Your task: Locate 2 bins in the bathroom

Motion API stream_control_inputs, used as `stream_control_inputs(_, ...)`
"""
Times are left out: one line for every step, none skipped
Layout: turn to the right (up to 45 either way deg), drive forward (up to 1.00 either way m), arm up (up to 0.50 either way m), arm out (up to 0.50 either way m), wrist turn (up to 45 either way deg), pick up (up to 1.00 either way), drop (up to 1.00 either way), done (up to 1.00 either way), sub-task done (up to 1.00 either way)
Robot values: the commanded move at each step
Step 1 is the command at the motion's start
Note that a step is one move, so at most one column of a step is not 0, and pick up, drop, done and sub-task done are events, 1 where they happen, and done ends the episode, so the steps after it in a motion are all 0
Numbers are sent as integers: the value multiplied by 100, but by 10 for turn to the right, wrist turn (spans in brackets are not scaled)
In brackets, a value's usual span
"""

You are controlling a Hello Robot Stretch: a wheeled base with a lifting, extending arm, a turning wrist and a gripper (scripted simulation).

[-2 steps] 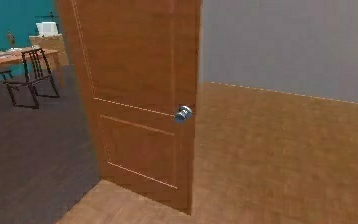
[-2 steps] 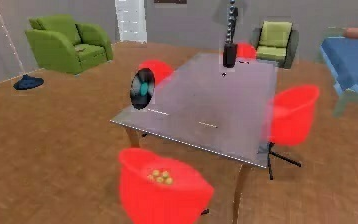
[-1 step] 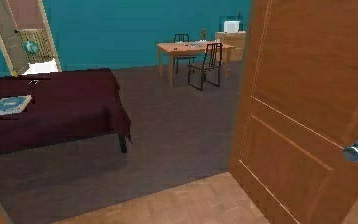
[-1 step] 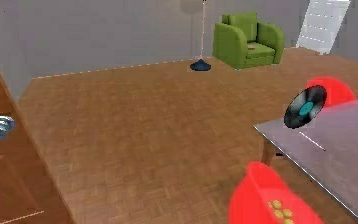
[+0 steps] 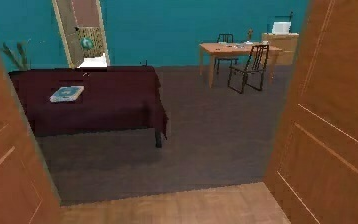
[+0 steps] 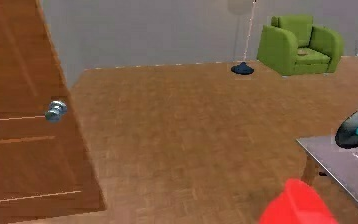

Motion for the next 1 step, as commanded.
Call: stream_control_inputs(0, 100, 0, 0, 0, 0, 0, 0, 0)
